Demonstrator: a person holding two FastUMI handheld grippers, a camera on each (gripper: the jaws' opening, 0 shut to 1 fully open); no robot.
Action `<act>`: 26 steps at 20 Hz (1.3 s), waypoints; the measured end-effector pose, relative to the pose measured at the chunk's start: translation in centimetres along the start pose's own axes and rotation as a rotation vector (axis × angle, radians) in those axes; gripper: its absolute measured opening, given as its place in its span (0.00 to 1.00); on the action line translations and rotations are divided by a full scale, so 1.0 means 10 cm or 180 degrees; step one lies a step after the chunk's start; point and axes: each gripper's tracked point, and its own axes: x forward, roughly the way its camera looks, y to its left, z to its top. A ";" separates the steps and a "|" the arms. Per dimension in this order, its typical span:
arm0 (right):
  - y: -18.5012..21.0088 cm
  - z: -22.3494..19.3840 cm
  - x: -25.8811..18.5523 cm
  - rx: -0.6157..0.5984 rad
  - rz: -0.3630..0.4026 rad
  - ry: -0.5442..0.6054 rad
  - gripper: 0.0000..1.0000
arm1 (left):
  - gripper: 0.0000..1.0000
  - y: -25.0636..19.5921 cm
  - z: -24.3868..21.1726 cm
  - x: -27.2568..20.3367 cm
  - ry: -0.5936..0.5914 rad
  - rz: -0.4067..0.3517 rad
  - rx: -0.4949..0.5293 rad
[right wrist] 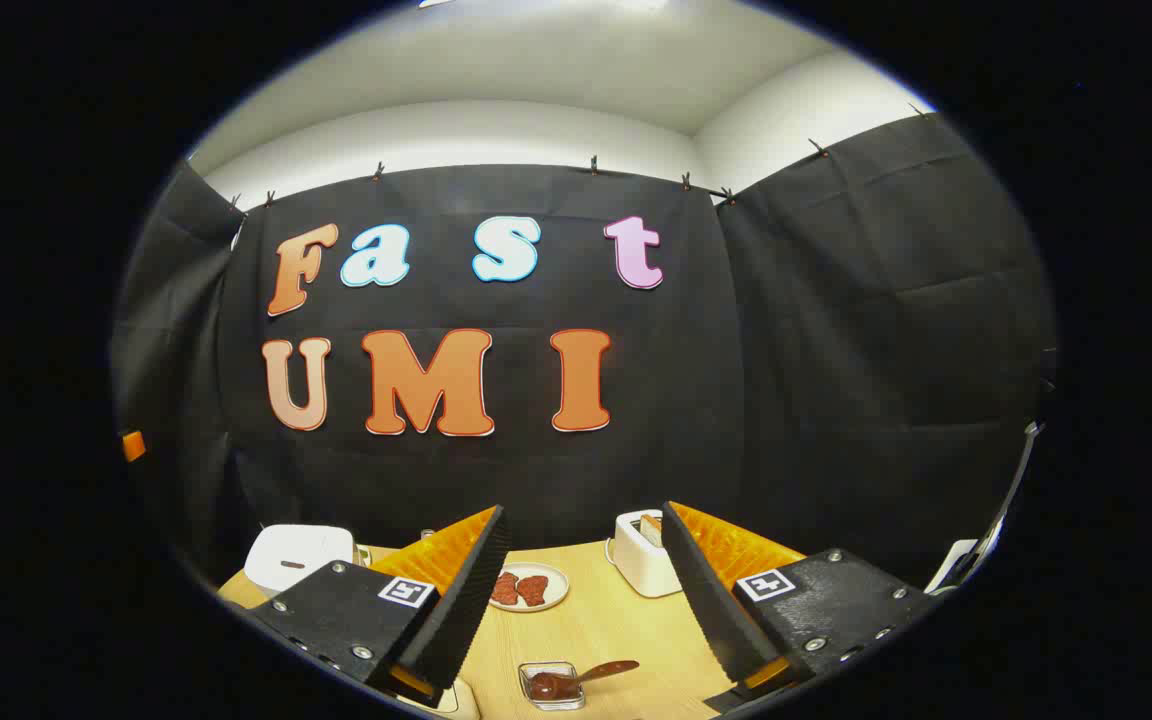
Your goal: Close the left gripper, press the button to open the rice cooker; take a wooden spoon from the chopstick holder with the right hand, scoop a spoonful of rice and pour it into the rice cooker, then put the wooden spoon back into the chopstick holder.
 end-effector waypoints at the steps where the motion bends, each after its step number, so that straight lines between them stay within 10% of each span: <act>1: 0.01 0.02 0.00 -0.0010 -0.0001 0.0002 0.94 | 1.00 -0.01 0.02 -0.01 -0.0013 -0.0024 -0.0019; 22: -0.01 0.12 -0.07 -0.0148 0.0052 0.0020 0.94 | 0.99 -0.02 -0.06 -0.10 0.0111 -0.0161 0.0000; 24: 0.00 0.11 -0.06 -0.0175 0.0082 0.0038 0.94 | 0.94 -0.05 -0.08 -0.08 0.0123 -0.0176 0.0023; 26: 0.00 0.10 -0.06 -0.0248 0.0061 0.0047 0.94 | 0.67 0.00 -0.10 -0.05 0.0145 -0.0124 0.0052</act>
